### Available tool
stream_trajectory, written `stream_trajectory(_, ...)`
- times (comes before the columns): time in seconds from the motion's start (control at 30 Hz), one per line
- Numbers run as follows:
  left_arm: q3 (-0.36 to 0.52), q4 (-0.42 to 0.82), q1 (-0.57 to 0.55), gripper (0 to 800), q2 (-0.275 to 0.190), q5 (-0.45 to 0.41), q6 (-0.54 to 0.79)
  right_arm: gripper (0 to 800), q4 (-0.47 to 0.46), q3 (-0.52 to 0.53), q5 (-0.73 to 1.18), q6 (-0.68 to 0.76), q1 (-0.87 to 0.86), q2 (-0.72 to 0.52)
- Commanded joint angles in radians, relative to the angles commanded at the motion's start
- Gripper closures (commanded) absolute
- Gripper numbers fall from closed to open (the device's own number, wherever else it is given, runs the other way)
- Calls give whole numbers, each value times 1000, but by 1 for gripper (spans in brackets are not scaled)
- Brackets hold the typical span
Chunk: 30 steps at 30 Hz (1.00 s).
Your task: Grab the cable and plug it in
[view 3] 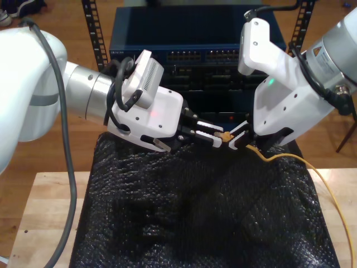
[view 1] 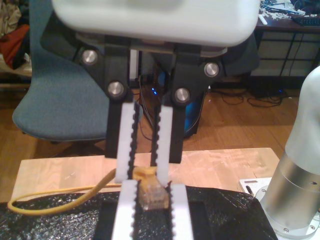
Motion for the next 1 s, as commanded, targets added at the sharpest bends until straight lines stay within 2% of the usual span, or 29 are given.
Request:
stream_trajectory(0.17,0,0,0,703,0,3,0,793,0,0,0,0,0,0)
stream_trajectory(0.27,0,2,0,761,0,3,0,793,0,0,-2,0,0,0)
stream_trajectory(0.4,2,2,-2,793,-8,5,2,791,-2,0,-2,0,0,0)
stream_trajectory(0.43,2,2,0,797,-6,5,2,763,0,0,-5,0,-2,0)
stream_trajectory(0.5,2,2,0,797,-6,5,0,616,0,-2,-5,0,0,0)
stream_trajectory(0.6,2,3,-2,798,-6,6,0,445,0,-3,-5,-2,-2,-2)
stream_trajectory(0.73,2,3,2,798,-8,8,-3,378,-2,-3,-5,-2,-3,-3)
stream_trajectory(0.77,2,3,2,798,-8,6,-3,337,-2,-3,-5,-2,-5,-5)
stream_trajectory(0.83,2,3,3,798,-8,6,-3,201,-2,-6,-3,-3,-6,-6)
stream_trajectory(0.9,2,3,3,798,-6,6,-9,163,-3,-15,0,-6,-8,-6)
stream_trajectory(1.0,5,2,6,798,-6,5,-23,62,-8,-28,0,-9,-8,-12)
